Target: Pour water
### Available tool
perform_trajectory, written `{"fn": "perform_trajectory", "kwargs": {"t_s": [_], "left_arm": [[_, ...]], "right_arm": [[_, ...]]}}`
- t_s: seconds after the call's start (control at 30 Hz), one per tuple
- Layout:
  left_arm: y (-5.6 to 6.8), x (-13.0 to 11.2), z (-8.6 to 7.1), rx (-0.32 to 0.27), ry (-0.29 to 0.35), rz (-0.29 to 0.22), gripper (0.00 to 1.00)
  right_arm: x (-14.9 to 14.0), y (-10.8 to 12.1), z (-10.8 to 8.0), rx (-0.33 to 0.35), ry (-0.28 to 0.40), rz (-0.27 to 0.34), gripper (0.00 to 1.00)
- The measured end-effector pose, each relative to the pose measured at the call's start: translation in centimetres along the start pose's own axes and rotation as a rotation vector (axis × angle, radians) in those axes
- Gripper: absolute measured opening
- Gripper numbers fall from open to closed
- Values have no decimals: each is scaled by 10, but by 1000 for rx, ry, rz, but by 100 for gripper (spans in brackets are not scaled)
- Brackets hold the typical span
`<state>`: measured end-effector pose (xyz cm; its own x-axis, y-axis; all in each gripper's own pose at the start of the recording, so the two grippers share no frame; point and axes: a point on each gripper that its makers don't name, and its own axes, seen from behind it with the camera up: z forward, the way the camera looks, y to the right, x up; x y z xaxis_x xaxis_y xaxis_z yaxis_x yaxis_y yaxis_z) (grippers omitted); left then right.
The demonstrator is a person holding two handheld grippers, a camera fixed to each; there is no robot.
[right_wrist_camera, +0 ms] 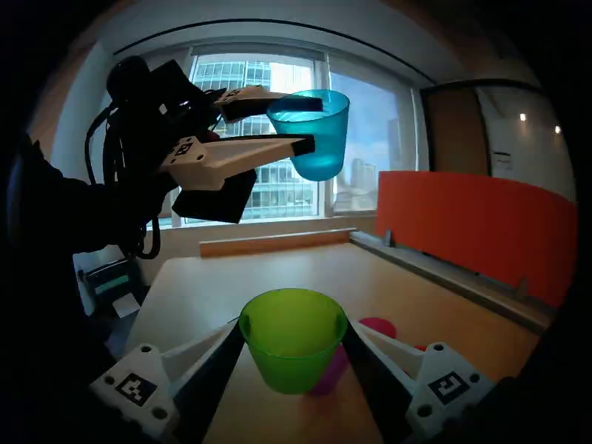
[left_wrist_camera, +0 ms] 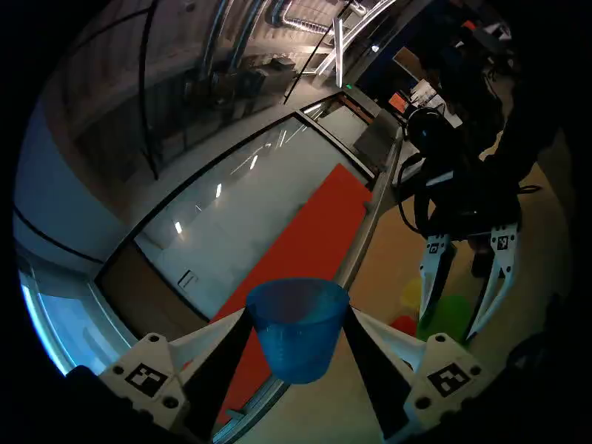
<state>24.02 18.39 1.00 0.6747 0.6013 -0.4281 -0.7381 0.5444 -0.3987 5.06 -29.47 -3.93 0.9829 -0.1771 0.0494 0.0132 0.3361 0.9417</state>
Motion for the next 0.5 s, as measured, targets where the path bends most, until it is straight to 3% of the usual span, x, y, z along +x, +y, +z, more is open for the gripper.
{"fn": "perform_trajectory", "kwargs": {"t_s": [0.5], "left_arm": [[3, -2, -1, -5, -1, 5, 86]], "right_arm": [[3, 0, 1, -3, 11, 1, 92]]}}
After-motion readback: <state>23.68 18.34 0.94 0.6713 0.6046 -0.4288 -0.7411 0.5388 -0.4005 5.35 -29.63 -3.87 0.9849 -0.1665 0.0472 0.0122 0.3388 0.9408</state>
